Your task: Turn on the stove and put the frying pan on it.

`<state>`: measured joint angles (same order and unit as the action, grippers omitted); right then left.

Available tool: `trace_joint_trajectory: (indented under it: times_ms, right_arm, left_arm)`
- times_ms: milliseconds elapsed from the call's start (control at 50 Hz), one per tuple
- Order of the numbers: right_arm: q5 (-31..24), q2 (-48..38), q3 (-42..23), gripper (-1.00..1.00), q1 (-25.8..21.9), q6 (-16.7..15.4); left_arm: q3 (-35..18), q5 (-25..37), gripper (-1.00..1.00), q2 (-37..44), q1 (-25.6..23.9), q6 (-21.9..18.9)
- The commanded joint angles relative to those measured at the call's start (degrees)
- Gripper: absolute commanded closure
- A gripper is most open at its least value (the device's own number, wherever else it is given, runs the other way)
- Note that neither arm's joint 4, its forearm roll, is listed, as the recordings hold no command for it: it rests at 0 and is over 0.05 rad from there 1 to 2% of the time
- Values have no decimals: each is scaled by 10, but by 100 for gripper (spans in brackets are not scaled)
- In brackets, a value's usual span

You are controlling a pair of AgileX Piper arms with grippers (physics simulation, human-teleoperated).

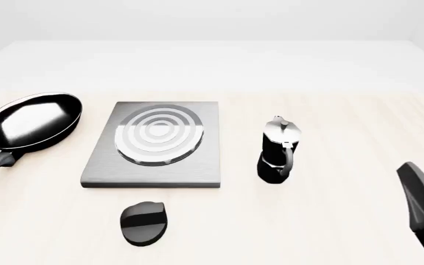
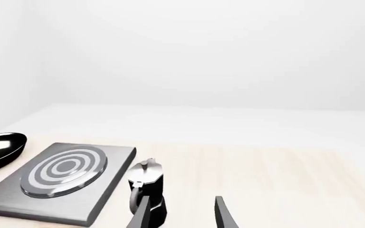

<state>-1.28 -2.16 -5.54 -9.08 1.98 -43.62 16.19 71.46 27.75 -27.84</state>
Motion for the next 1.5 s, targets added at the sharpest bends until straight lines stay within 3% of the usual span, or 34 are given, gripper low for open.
trace_joint_trajectory:
  times_ms: [20, 700, 1280, 1300, 1500]
  right_arm:
    - [26, -24, 8, -100, -1, -3]
    - [83, -77, 23, -100, 7, -12]
    - [96, -92, 25, -100, 5, -15]
    - [96, -92, 25, -100, 5, -14]
    - [89, -85, 24, -100, 5, -14]
  left_arm:
    - [9, -58, -100, 68, -1, -16]
    - [-15, -219, -100, 300, 16, -40]
    - [7, -259, -100, 323, 20, -48]
    - [7, -260, 100, 321, 20, -48]
    - [10, -247, 100, 281, 15, -42]
